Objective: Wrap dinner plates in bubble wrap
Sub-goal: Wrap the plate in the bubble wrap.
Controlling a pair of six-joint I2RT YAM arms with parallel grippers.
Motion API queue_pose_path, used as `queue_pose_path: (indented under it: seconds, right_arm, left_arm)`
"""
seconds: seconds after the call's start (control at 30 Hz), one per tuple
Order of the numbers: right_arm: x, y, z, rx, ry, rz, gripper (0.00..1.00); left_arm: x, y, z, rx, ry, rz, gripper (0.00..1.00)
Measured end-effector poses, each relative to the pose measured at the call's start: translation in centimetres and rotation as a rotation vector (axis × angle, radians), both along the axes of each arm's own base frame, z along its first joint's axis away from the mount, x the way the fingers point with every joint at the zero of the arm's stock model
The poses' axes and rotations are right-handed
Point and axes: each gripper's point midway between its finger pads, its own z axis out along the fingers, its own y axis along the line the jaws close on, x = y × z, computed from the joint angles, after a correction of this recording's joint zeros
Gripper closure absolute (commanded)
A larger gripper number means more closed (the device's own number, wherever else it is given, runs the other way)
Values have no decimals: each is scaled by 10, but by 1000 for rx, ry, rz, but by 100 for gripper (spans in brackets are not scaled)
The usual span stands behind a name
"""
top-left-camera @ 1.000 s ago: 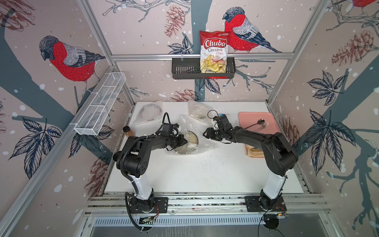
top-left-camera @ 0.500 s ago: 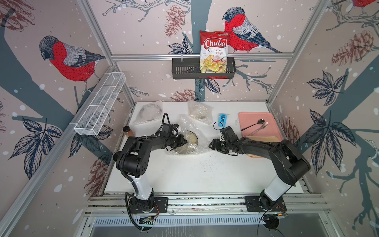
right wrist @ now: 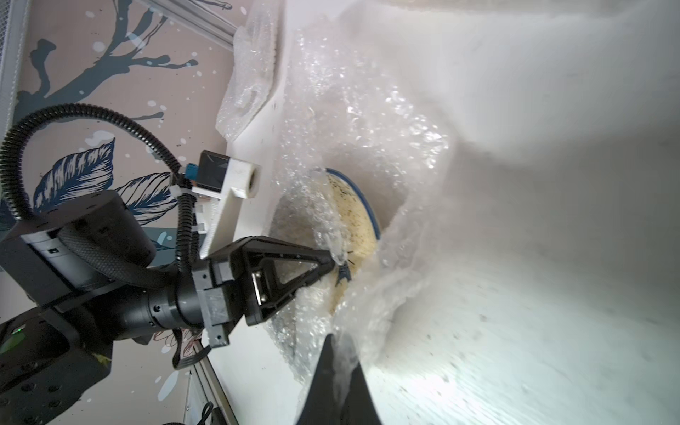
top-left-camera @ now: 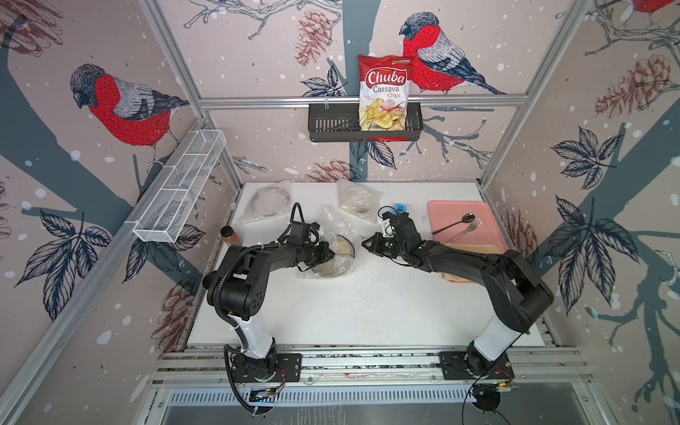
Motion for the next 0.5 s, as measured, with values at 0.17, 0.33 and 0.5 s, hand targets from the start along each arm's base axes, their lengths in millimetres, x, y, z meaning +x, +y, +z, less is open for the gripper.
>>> queue_pose_path:
  seconds: [0.17,0.33,0.5]
  right_arm:
    - [7,49,4,48,7,103,100]
    - [18,86,-15,48,69,149,99]
    - [18,113,-46,1,129,181,92]
  left_arm:
    - [-1,0,0,-5,-3,7,100]
    - [1,1,1,-5,-13,15,100]
    - [3,4,0,11,-16,28,100]
